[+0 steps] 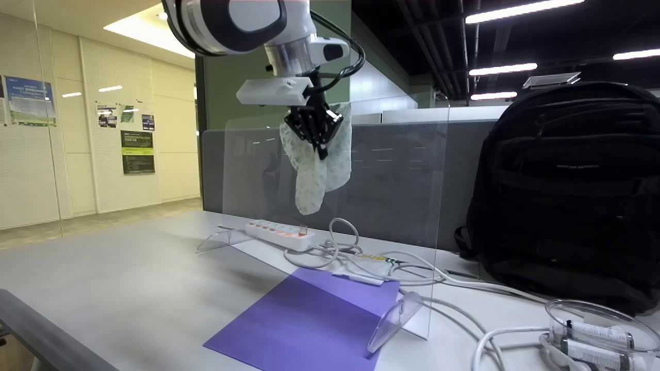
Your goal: Take the cloth off the screen and put it on the table
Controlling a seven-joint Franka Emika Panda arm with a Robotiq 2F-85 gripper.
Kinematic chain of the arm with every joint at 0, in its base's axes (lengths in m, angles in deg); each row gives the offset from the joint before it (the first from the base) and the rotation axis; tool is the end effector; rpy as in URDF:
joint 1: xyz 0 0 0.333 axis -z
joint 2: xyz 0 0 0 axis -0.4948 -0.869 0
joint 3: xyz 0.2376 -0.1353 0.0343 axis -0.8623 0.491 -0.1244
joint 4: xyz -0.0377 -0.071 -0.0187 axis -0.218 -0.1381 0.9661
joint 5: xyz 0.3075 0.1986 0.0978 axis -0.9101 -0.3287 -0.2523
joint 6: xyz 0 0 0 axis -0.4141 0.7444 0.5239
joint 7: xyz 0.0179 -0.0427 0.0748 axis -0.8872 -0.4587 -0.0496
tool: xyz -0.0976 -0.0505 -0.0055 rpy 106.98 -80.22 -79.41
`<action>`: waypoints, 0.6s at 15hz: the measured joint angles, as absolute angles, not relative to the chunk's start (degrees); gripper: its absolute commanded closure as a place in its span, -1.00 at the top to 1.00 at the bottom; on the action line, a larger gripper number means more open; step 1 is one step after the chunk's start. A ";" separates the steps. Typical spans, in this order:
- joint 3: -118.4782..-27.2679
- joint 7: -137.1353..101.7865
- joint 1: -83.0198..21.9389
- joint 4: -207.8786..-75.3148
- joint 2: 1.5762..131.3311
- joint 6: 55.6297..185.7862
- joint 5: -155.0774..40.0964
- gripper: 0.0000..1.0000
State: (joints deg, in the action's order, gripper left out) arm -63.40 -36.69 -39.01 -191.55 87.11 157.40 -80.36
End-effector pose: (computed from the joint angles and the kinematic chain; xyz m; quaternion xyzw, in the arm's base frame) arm 0.4975 -0.0593 0.3449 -0.9542 0.0730 -0.2877 0.0362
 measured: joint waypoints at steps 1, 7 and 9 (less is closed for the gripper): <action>-63.47 -37.63 -39.64 -191.54 87.32 156.02 -81.83 -0.99; -64.91 -42.17 -44.41 -192.24 89.73 141.56 -88.80 -0.99; -67.30 -42.23 -43.50 -193.18 90.21 137.62 -89.16 -0.99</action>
